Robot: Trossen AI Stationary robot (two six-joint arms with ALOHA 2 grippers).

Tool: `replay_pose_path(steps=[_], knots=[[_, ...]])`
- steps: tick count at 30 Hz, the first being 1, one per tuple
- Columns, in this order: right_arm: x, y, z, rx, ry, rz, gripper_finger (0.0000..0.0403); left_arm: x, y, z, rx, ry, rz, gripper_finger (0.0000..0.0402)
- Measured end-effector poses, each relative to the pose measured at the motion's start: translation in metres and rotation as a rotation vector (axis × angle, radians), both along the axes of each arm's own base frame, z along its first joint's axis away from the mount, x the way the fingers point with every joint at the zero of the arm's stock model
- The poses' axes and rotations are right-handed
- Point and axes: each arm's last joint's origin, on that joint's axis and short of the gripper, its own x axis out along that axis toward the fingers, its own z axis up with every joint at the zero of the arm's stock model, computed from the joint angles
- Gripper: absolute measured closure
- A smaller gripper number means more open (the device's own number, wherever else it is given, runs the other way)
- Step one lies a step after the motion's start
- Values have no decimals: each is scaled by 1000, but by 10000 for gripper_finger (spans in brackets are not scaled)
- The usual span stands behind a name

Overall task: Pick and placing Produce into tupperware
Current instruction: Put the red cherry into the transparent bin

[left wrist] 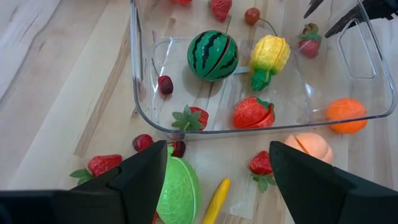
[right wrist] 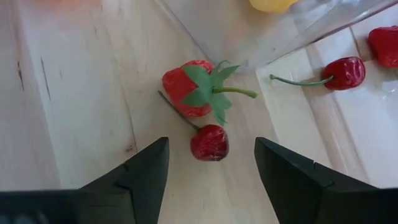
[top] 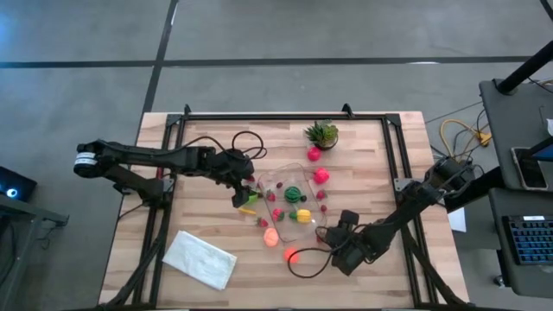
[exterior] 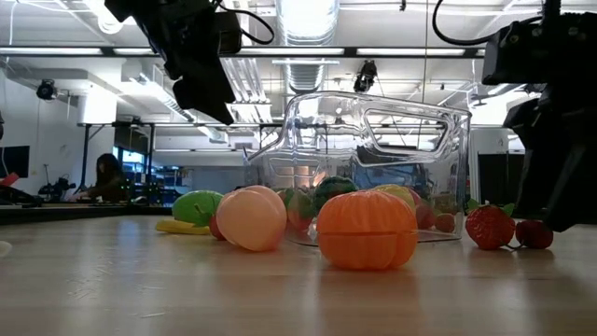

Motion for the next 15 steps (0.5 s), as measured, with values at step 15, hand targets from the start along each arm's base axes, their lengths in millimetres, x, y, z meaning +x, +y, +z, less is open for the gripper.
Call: replay_pose_path(steps=[15], knots=[[-4,-6,-15,42,-12,-21,182,0,0,0,0,-3,0,134]])
